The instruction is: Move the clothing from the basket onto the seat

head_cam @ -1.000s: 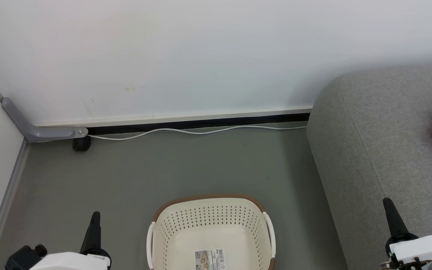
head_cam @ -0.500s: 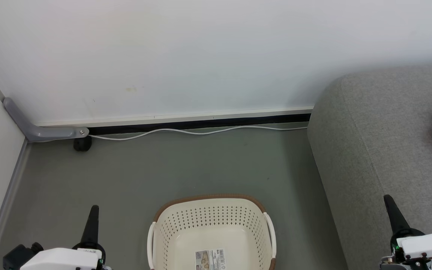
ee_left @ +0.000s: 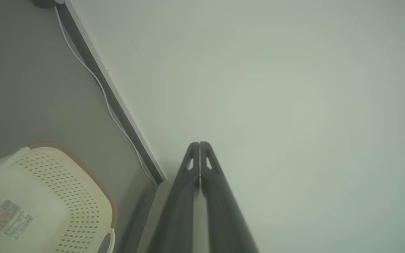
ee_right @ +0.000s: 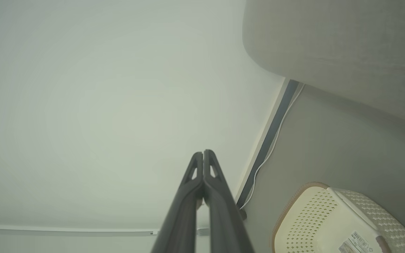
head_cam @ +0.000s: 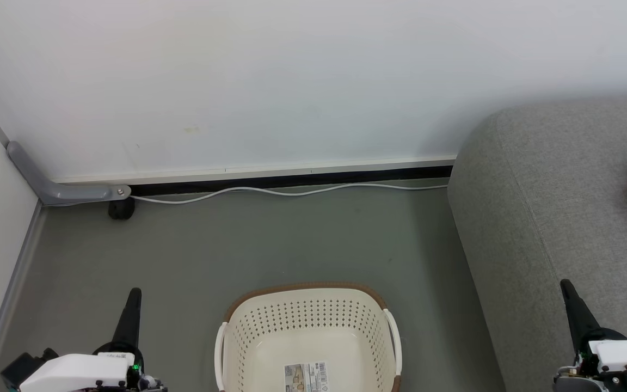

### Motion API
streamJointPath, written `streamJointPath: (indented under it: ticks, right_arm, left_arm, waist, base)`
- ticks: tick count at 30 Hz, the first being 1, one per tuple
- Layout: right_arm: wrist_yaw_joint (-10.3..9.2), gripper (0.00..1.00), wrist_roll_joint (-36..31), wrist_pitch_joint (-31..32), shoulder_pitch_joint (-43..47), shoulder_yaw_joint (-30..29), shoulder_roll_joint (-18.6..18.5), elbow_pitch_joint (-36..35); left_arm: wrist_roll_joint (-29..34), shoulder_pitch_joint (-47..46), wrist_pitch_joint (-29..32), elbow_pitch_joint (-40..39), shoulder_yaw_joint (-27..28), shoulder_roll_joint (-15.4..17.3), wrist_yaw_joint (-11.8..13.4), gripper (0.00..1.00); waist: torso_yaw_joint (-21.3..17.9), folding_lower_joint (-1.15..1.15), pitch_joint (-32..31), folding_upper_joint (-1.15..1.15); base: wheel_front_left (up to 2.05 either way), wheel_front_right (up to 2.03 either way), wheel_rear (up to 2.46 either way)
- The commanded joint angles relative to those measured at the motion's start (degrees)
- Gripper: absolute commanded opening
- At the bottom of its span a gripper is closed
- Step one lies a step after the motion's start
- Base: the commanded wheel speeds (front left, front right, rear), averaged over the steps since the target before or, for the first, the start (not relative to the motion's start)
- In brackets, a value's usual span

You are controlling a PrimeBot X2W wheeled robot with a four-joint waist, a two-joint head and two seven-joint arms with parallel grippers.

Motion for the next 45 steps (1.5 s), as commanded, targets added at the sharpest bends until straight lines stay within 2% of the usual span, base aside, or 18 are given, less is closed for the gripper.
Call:
streamJointPath:
  ticks: [1, 16, 45]
  right_arm:
    - [0.09, 0.0, 1.5, 0.8, -2.6, 0.5, -0.5, -2.1]
    - [0.09, 0.0, 9.5, 3.4, -3.1, -1.7, 1.0, -2.9]
    - [0.09, 0.0, 9.4, 3.5, -3.1, -1.9, 1.1, -2.8]
  left_arm:
    - [-1.7, -3.8, 0.4, -1.3, 1.9, 0.9, -0.9, 0.0]
    - [-11.3, -5.3, 2.9, -1.1, 3.0, 1.0, -2.4, 0.0]
    - [-11.3, -5.3, 2.9, -1.1, 3.0, 1.0, -2.4, 0.0]
  waist:
    - [0.0, 0.0, 0.0, 0.0]
    - [0.2, 0.0, -0.1, 0.0]
    - [0.2, 0.0, -0.1, 0.0]
  base:
    - [0.0, 0.0, 0.0]
    - [0.0, 0.0, 0.0]
    - [0.0, 0.0, 0.0]
